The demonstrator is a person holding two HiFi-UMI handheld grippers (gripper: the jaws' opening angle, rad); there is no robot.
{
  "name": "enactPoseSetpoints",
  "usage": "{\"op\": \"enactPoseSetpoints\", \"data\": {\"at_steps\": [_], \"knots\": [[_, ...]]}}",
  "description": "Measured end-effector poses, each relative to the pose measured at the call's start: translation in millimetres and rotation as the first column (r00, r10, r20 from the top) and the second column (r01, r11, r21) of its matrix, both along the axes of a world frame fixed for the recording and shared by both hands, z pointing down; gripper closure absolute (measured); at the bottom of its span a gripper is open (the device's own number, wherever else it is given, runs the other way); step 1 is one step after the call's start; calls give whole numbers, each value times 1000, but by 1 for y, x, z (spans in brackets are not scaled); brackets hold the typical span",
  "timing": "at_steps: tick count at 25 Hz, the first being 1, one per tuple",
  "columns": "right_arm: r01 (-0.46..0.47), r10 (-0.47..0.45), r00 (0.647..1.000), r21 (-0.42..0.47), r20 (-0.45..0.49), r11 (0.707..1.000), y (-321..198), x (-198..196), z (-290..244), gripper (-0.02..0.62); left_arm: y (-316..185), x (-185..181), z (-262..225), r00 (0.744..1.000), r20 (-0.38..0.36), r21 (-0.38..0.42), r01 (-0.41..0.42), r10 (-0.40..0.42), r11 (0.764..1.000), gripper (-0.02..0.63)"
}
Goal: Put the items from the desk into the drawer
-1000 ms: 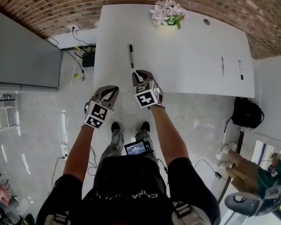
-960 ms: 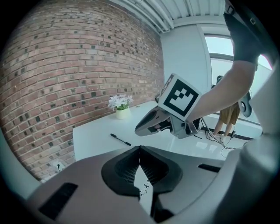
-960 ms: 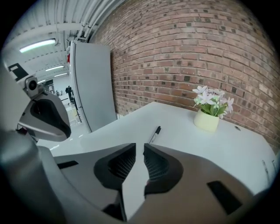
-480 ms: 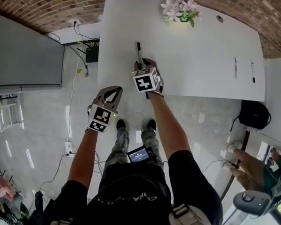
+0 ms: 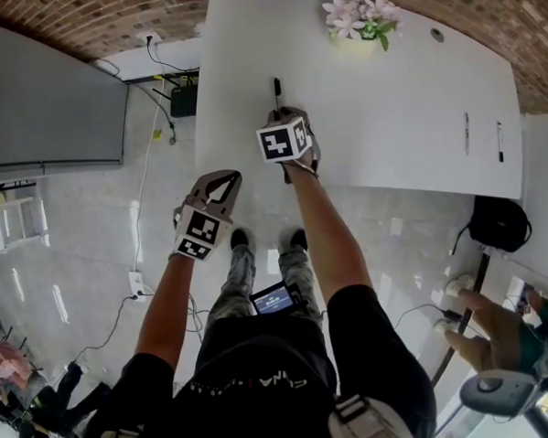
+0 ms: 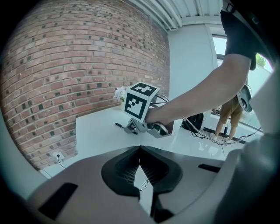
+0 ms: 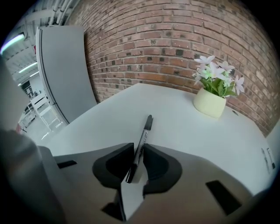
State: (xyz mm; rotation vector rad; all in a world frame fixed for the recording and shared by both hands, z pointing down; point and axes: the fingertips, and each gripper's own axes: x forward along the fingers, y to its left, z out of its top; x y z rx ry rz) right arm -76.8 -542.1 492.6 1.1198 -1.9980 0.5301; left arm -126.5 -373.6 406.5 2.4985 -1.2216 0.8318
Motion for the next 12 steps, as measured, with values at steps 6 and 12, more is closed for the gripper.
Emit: {"op": "enactPoseSetpoints", "data": {"at_steps": [6, 12], "knots": [[-36, 38, 999, -54, 28, 998, 1, 0, 0, 545, 4, -5, -6, 1000, 4, 9, 12, -12, 1000, 595], [-26, 30, 997, -65, 66, 998, 15, 6, -3, 548, 6, -10, -15, 1000, 10, 29, 22, -22, 999, 595]]}}
